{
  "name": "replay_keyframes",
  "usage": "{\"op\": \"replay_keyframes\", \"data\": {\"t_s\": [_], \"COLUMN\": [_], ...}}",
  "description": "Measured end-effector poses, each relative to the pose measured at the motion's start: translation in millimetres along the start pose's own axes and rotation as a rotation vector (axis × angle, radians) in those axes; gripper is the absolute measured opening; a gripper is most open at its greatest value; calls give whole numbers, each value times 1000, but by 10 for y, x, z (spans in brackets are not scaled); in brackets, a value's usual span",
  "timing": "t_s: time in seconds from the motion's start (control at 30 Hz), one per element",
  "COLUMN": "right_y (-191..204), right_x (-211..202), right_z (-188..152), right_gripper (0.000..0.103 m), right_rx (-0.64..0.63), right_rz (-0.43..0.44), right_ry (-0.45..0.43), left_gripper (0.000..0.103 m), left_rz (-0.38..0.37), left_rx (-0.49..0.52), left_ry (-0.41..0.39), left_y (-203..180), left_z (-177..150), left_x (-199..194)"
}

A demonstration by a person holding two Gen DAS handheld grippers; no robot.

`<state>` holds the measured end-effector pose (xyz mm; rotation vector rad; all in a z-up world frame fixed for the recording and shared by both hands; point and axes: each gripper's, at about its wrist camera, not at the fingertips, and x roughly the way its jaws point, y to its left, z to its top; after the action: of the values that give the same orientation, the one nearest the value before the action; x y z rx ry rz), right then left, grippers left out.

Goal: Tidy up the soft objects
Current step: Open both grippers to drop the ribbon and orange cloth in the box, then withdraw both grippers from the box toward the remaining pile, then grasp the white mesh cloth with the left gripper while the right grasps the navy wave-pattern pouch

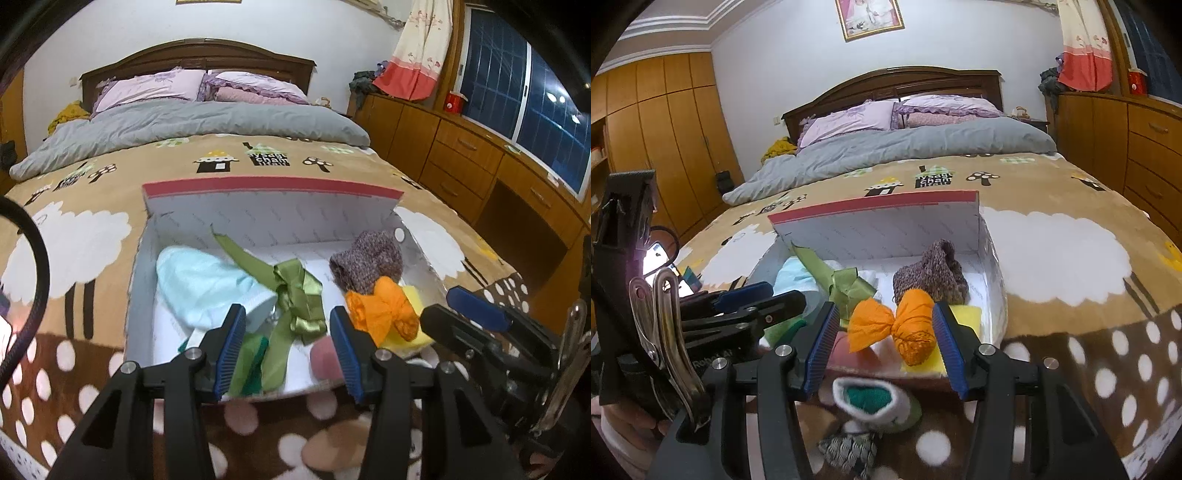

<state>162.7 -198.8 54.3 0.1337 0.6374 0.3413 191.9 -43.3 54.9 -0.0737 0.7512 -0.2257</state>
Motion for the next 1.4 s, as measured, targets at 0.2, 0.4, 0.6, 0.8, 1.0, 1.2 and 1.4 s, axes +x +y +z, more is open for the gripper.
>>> {"op": "replay_keyframes", "data": {"t_s": [0.2,0.4,0.6,0.8,1.0,1.2,1.4], "right_y": [40,111,171,187,182,181,177], "right_x": [-179,-320,-376,-386,-381,-371,-347], "right_z": [-119,-293,-496,-634,-751,-810,-835], "right_gripper": [54,54,54,54,54,54,54], "right_rx": [-4,-9,-14,-11,-9,-12,-17], "right_rz": [-14,-9,-4,-8,-14,-14,-12], "right_ry": [2,14,38,60,82,92,97], "left_gripper": [50,50,50,50,50,50,51], "left_rz": [1,-9,-6,-16,-41,-62,-34], "left_rx": [-30,-58,-67,-109,-131,-129,-105], "left_ry": [19,43,73,102,163,217,236], "left_y": [57,98,134,205,231,173,100], "left_z": [-155,-361,-584,-788,-1000,-1128,-1184], "left_x": [-185,-354,-463,-544,-540,-464,-392]}}
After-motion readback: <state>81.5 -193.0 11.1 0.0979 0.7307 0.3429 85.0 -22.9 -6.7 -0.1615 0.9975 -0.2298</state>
